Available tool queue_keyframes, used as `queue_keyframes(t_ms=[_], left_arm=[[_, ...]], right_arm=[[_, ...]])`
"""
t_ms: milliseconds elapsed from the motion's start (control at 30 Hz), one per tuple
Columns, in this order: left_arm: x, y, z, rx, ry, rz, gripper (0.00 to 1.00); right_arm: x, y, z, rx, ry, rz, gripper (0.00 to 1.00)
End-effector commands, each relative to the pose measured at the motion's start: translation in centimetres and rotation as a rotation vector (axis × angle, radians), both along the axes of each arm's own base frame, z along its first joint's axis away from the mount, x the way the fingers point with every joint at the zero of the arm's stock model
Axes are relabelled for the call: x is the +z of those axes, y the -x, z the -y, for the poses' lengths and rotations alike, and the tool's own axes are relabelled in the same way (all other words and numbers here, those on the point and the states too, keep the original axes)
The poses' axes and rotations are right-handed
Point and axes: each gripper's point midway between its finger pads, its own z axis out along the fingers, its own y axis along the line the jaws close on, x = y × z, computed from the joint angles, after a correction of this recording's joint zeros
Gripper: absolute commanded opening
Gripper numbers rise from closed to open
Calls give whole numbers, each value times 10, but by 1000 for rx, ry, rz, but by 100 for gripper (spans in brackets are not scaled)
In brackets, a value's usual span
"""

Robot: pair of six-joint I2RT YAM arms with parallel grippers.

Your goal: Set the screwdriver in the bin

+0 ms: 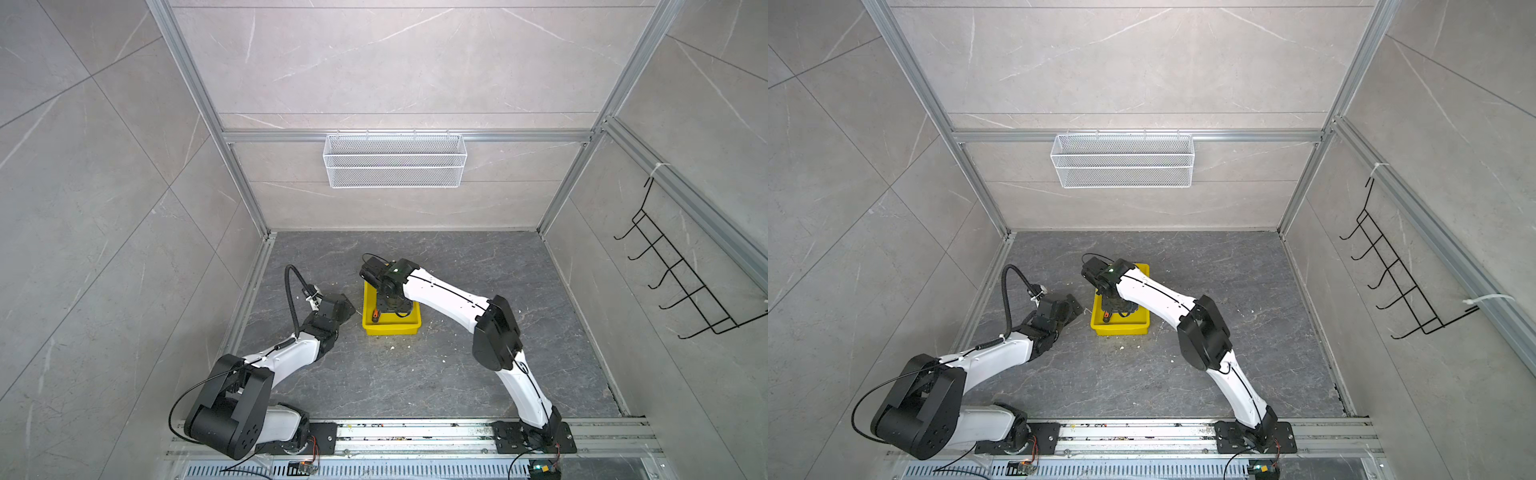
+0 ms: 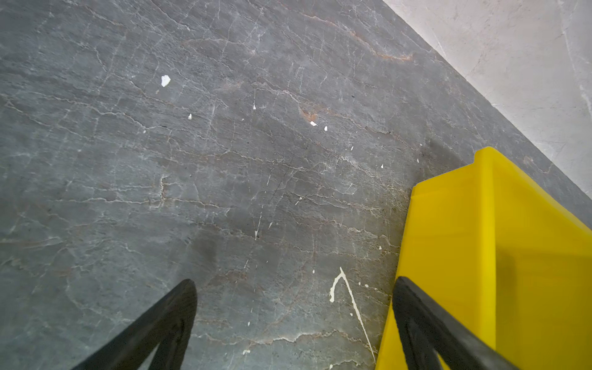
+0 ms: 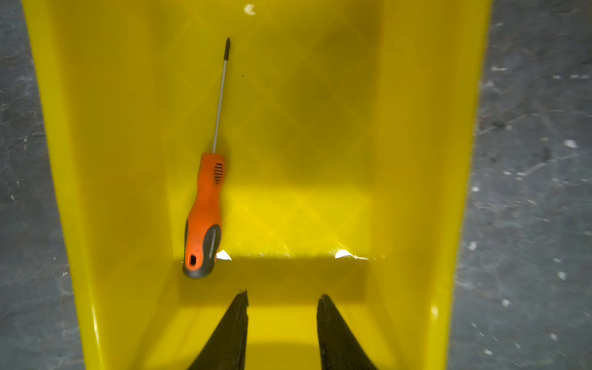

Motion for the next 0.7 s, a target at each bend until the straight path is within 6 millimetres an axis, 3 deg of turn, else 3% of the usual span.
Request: queue_keyframes(t_ms=[0,67,233,433,533,600,667], left_arm=[[10,-5,-6,26,-17,30,97],[9,-5,-6,27,-21,20,97],[5,-5,-6,18,-28,-8,97],[2,-6,-6,16,-42,-24,97],[2,-6,-7,14,-48,-29,97],[1,-5,-8,16,-51,-29,98],[0,-5,-9,20,-57,-31,97]], right_arm=[[51,9,31,-6,-2,126,40],[65,15,56,-40,17,190,40],[110,36,143,-217,117,388,44],[137,74,232,-440,219,545,47],[143,82,254,-475,294,581,53],[147,82,257,-477,326,589,67],[152,81,255,-481,325,593,88]])
